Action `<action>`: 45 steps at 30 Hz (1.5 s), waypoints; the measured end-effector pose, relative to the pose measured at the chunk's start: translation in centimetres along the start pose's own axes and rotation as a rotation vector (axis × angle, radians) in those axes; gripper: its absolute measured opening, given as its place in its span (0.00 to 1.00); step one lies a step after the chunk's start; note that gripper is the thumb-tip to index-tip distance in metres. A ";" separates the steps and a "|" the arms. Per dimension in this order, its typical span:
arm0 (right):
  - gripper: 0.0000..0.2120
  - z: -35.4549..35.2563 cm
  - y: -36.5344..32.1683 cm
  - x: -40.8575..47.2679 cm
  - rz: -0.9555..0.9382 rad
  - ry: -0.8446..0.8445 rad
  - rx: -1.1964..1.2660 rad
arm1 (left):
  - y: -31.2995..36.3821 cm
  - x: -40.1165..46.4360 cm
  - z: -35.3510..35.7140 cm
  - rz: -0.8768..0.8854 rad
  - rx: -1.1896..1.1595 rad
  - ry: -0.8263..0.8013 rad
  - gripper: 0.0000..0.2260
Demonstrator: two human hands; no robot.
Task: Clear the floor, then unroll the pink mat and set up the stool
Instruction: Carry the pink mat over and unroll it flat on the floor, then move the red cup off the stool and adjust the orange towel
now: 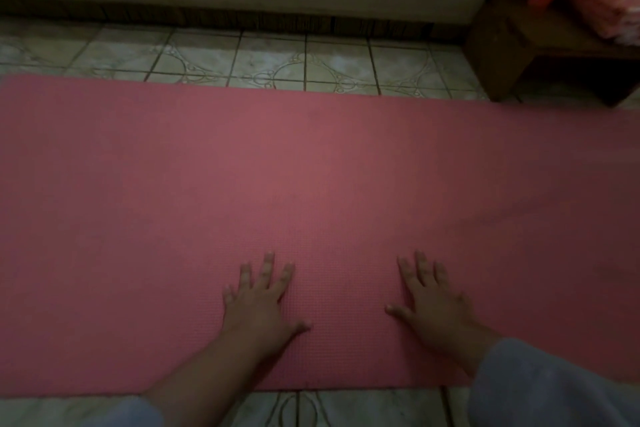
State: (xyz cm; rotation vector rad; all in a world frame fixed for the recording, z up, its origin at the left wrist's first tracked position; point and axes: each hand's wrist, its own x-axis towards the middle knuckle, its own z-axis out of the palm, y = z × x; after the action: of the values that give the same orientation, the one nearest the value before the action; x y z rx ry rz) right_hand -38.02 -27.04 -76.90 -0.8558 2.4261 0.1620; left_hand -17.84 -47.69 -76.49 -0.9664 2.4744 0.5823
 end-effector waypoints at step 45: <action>0.28 -40.6 -5.1 -65.4 0.304 -0.103 0.517 | 22.9 -53.5 -41.4 0.421 0.266 -0.259 0.23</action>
State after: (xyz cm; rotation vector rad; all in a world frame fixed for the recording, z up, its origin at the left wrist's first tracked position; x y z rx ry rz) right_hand -11.77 -7.22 -7.12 -0.2428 2.3242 -0.2923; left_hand -7.57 -25.38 -9.46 -0.2499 2.4414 0.4533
